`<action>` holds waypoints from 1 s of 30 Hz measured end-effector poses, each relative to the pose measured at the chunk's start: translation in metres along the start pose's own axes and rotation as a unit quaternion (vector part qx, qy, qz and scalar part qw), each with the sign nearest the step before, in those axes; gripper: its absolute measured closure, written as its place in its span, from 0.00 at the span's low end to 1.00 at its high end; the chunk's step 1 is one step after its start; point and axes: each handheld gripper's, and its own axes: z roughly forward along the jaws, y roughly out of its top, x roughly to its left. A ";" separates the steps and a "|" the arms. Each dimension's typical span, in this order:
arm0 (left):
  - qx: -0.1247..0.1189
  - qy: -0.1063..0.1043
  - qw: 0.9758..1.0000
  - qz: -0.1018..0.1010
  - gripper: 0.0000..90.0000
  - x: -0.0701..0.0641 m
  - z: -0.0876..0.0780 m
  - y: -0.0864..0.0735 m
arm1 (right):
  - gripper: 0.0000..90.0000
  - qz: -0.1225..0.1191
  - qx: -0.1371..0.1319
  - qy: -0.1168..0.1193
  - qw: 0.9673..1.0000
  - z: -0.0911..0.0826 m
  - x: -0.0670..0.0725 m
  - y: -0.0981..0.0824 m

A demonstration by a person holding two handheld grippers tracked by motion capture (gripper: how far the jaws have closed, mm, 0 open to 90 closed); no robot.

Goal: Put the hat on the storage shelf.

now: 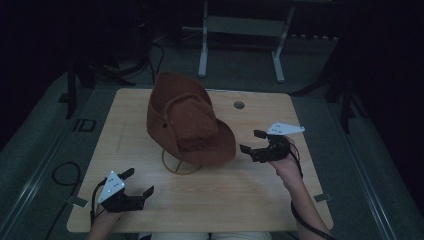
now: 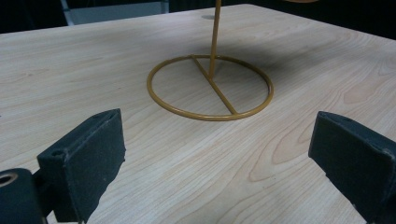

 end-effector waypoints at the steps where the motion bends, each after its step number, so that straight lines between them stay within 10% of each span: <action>1: -0.001 -0.001 1.000 0.000 0.05 0.000 0.000 0.000 | 0.16 0.000 0.003 -0.002 1.000 -0.001 0.000 -0.004; 15: 0.001 -0.001 1.000 0.001 0.05 -0.001 0.001 0.000 | 0.20 0.031 0.039 0.018 0.999 -0.008 -0.005 -0.062; 30: 0.002 0.000 1.000 0.000 0.05 -0.001 0.001 0.000 | 0.15 0.009 0.048 0.002 0.999 -0.011 -0.007 -0.109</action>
